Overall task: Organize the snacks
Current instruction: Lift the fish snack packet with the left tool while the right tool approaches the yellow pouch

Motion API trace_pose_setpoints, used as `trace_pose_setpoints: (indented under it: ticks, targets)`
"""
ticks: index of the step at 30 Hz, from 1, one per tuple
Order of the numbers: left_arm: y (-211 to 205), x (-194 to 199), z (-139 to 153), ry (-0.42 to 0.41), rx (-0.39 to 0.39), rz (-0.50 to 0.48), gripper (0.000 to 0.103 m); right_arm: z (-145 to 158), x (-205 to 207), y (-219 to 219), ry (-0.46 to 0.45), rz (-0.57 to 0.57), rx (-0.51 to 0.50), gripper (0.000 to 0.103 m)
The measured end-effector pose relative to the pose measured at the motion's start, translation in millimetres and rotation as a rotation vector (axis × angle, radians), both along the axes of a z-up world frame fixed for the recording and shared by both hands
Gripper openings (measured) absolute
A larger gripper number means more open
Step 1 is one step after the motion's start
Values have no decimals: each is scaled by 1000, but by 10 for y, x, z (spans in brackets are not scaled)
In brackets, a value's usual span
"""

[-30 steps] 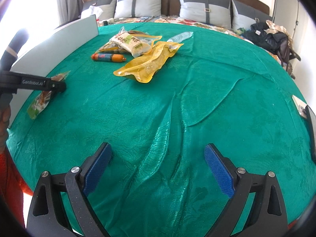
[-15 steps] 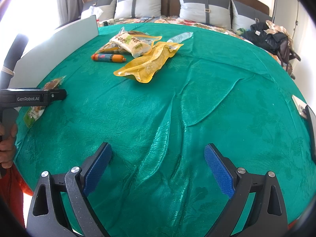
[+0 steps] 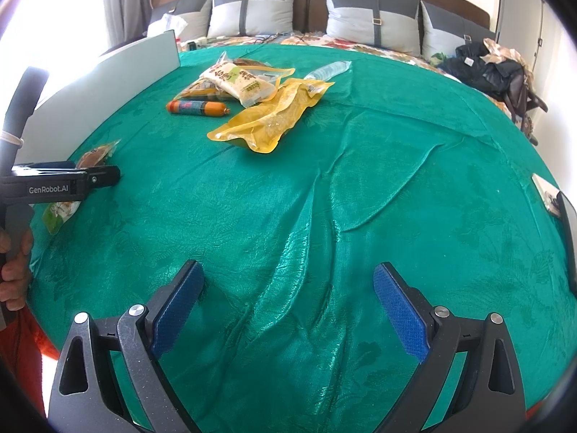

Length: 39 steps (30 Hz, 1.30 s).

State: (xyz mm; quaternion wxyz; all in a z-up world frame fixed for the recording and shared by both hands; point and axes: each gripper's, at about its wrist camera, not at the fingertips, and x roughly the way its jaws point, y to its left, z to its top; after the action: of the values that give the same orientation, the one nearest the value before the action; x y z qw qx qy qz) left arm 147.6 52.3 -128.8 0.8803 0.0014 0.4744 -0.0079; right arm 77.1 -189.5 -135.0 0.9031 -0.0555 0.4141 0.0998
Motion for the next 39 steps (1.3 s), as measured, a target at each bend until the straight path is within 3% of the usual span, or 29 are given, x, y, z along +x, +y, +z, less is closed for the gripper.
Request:
trace_pose_setpoints:
  ticks: [13, 16, 20, 22, 27, 32, 34, 36, 39]
  targets:
    - [7, 29, 4, -3, -1, -39, 103, -5, -13, -8, 2, 10, 3, 98]
    - [8, 34, 4, -7, -2, -38, 103, 31, 46, -24, 56, 1, 5, 97]
    - [7, 36, 0, -10, -2, -36, 103, 219, 296, -205, 83, -131, 203, 96]
    - [7, 37, -1, -10, -2, -37, 103, 317, 559, -164, 92, -161, 226, 96]
    - [8, 38, 1, -11, -3, -37, 103, 317, 1269, 365, 177, -61, 80, 96]
    - [7, 39, 0, -11, -3, -36, 103, 161, 1482, 544, 214, -69, 14, 93]
    - [6, 39, 0, -11, -3, -36, 103, 151, 1444, 487, 209, -91, 35, 85]
    - [5, 41, -3, -11, -3, -36, 103, 177, 1350, 429, 182, -88, 25, 57]
    - [4, 42, -2, -11, -2, -35, 103, 198, 1187, 319, 184, -60, 56, 51]
